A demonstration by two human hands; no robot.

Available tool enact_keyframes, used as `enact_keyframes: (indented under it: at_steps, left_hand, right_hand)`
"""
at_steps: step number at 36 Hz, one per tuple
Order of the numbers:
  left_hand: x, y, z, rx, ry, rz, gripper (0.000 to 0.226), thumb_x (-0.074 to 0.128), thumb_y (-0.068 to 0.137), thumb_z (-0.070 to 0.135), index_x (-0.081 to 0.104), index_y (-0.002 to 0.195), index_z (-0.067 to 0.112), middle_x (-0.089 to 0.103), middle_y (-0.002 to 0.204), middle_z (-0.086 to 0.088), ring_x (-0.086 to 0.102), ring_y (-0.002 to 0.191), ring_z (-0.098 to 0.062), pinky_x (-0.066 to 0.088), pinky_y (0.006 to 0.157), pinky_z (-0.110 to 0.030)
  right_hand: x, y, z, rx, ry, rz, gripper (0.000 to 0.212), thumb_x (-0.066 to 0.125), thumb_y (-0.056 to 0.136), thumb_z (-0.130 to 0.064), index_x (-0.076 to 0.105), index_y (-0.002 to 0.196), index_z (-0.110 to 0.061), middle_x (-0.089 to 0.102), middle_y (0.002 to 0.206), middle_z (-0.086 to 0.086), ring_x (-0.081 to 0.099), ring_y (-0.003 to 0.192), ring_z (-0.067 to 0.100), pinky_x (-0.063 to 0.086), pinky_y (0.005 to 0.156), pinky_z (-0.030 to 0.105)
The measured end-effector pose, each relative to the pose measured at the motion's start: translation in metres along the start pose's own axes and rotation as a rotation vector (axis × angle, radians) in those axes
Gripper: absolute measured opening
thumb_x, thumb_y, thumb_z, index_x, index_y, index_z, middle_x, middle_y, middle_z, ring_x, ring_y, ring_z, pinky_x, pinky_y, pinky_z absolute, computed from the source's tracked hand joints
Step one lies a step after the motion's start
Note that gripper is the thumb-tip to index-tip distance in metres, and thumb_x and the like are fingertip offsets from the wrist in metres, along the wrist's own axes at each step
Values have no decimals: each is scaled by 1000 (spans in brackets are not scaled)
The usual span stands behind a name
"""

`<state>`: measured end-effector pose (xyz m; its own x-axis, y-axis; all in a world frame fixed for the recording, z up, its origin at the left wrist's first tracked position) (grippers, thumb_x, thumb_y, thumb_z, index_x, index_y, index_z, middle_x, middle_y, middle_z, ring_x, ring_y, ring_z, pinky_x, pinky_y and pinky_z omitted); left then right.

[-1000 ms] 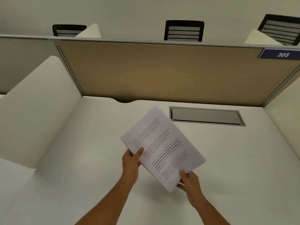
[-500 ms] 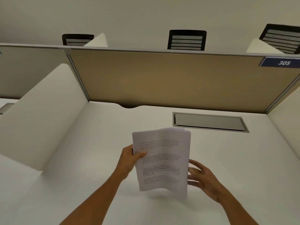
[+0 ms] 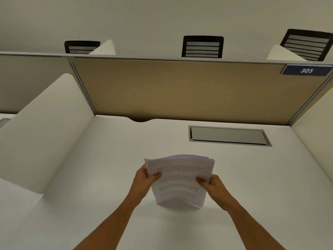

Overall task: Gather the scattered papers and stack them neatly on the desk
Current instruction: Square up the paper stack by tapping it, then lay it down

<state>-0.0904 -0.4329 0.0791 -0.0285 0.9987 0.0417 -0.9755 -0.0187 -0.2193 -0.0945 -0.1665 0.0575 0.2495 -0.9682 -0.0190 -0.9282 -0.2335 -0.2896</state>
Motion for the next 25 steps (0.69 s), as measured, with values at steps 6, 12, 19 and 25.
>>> enact_keyframes:
  at_steps: [6,12,19,25]
  left_hand:
    - [12,-3,-2,-30,26,-41,26,76,82,21,73,108,15,77,103,0,73,94,-15,57,73,-20]
    - [22,-4,-2,-41,93,-88,21,71,88,20,73,108,17,77,102,4,72,92,-9,55,71,-16]
    - [22,-3,0,-15,84,-31,22,72,87,16,71,107,24,77,100,6,72,91,-9,57,70,-20]
    - [23,-9,-1,25,62,20,16,69,89,18,75,97,30,78,94,6,72,85,-9,54,66,-14]
  right_hand:
    - [-6,-3,-2,-10,3,42,27,71,90,-29,72,117,-30,76,115,-4,71,104,14,60,79,24]
    - [-9,-6,-11,-23,-6,65,18,67,93,-34,74,109,-40,76,111,-6,72,99,11,59,77,22]
    - [-5,-11,-7,-7,-33,51,19,60,96,-37,74,107,-44,76,111,-10,71,100,7,58,77,18]
    - [-6,-10,-2,14,-38,67,21,56,101,-30,74,110,-34,76,110,-7,71,99,10,58,76,20]
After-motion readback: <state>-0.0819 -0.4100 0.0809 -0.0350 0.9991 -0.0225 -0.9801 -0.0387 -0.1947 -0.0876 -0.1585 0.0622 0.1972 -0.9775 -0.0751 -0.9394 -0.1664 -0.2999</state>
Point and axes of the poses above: each hand's wrist, its own y-axis towards the middle knuckle, its own x-axis out of the palm, z = x × y, the point moved 7 cm from there along y, towards the middle knuckle
